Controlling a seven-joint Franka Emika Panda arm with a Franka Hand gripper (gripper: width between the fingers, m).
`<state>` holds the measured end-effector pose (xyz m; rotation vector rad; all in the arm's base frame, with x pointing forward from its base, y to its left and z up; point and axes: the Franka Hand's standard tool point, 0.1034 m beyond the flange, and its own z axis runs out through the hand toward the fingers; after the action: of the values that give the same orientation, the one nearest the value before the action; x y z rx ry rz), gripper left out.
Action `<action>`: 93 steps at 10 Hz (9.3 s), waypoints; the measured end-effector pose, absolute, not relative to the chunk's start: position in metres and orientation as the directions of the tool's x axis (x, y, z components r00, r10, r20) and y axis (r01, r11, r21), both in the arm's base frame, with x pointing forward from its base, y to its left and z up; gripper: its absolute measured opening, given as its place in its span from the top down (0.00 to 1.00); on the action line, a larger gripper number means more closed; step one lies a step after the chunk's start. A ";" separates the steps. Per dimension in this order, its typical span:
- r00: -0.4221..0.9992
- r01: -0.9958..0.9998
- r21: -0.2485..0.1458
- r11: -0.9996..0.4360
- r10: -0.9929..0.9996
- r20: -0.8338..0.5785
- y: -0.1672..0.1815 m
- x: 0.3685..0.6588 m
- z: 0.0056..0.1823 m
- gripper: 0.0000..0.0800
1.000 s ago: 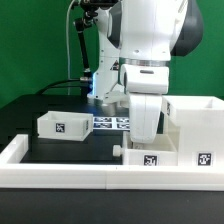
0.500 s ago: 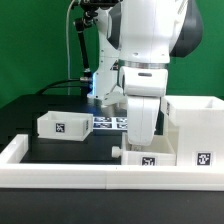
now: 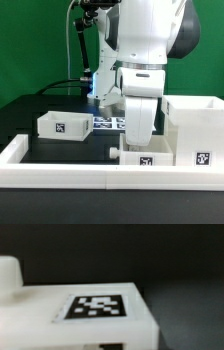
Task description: Assemble drawer
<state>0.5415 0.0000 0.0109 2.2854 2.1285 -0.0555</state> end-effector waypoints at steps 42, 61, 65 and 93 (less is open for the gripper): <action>-0.001 1.000 -0.024 -0.002 0.994 -0.112 -0.033 0.587 0.063 0.19; -0.088 0.996 -0.010 0.090 0.985 0.150 -0.043 0.598 0.023 0.19; -0.073 0.997 0.015 0.072 0.986 0.152 -0.028 0.592 0.020 0.19; 0.168 0.982 0.067 -0.176 0.979 0.115 -0.070 0.572 0.073 0.19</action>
Offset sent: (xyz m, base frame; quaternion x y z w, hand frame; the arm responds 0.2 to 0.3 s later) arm 0.0040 0.0122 -0.0037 0.0080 -0.0219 -0.0601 0.9979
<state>0.5723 -0.0695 0.0733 2.4176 2.0309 0.2087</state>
